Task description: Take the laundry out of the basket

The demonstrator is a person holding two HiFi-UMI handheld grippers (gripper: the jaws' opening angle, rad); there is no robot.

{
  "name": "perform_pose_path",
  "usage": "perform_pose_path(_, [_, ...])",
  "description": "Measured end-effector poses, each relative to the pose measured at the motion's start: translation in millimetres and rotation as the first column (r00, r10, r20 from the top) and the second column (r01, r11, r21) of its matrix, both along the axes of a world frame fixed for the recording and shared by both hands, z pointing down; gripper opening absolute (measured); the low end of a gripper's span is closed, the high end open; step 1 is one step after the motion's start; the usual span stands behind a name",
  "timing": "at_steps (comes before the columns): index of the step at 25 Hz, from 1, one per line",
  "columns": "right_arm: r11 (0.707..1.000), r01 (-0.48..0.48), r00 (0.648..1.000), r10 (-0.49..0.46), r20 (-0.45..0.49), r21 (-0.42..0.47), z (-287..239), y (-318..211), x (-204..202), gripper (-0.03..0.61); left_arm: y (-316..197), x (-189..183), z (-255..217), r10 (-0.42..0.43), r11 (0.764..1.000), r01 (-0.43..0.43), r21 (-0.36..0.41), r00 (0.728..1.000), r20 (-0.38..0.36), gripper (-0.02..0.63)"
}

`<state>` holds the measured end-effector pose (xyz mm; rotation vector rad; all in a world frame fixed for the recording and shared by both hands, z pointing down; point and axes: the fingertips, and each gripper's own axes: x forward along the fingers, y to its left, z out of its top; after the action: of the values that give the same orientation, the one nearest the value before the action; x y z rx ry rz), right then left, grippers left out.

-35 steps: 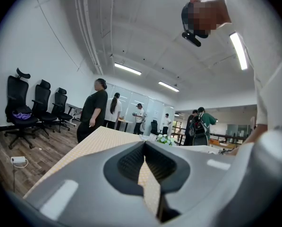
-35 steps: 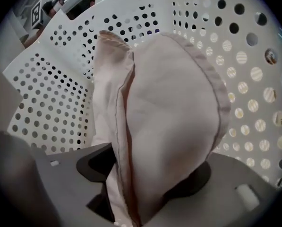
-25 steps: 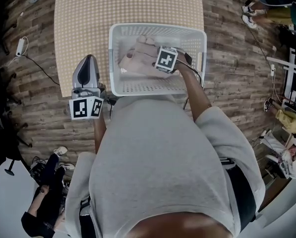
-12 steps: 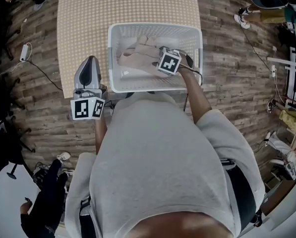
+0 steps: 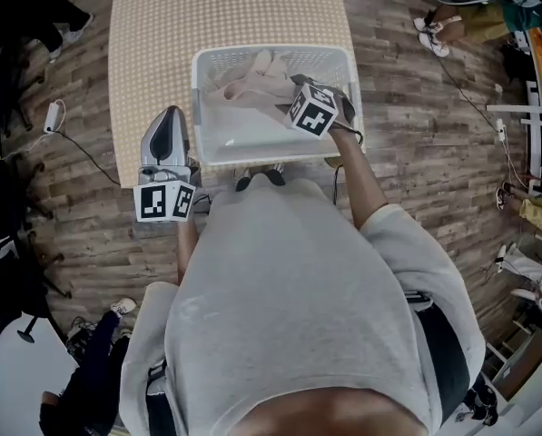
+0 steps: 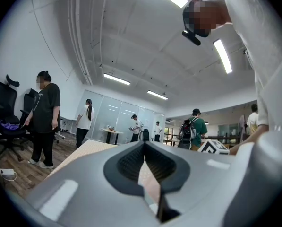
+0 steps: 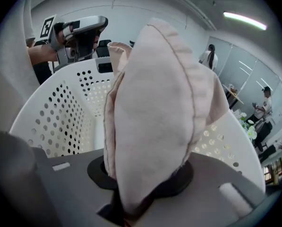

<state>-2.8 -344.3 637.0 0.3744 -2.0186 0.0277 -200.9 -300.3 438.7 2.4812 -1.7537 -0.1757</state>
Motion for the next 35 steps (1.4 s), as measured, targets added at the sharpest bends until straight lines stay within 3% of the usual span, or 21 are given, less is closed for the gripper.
perform_pose_path(3, [0.991,-0.130,0.981,0.125,0.151,0.022,-18.1,-7.3,1.7,0.141,2.7,8.9,-7.6,0.009,1.000,-0.009,0.017,1.000,0.005,0.009])
perform_pose_path(5, [0.966,-0.259,0.918,0.250,0.309,-0.010,-38.1,-14.6,1.5,0.141,4.3,11.4,-11.5,0.012,1.000,-0.012,0.025,1.000,0.009,0.010])
perform_pose_path(7, [0.924,-0.378,0.805,0.361,0.470,-0.061,-62.1,-23.6,4.5,0.141,6.6,12.6,-14.8,0.013,0.999,-0.013,0.031,1.000,0.012,0.011])
perform_pose_path(11, [0.823,-0.530,0.515,0.505,0.692,-0.206,-99.6,-37.6,22.6,0.140,11.9,13.1,-19.3,0.015,0.999,-0.016,0.038,1.000,0.016,0.009])
perform_pose_path(12, [0.804,-0.547,0.459,0.522,0.719,-0.234,-105.2,-40.0,27.7,0.141,12.7,13.4,-19.5,0.017,0.999,-0.017,0.040,1.000,0.015,0.009])
perform_pose_path(14, [0.782,-0.567,0.393,0.534,0.749,-0.260,-113.2,-42.1,35.3,0.140,14.5,14.1,-19.2,0.021,0.999,-0.021,0.041,1.000,0.017,0.011])
perform_pose_path(23, [0.768,-0.620,0.349,0.453,0.821,-0.160,-164.4,-21.7,36.2,0.140,21.9,9.4,-27.0,0.067,0.995,-0.068,0.070,0.998,0.016,0.009])
perform_pose_path(27, [0.754,-0.648,0.349,0.417,0.839,-0.106,-190.0,0.4,38.1,0.141,26.9,7.3,-26.4,0.108,0.992,-0.108,0.069,0.994,0.004,0.010])
perform_pose_path(31, [0.733,-0.675,0.314,0.390,0.866,-0.085,-209.6,27.8,44.5,0.141,38.1,12.1,-19.7,0.148,0.987,-0.148,0.056,0.989,0.001,0.011])
perform_pose_path(35, [0.736,-0.674,0.332,0.378,0.864,-0.062,-210.4,53.9,43.3,0.141,58.7,17.0,-17.3,0.156,0.987,-0.156,0.048,0.988,-0.005,0.009])
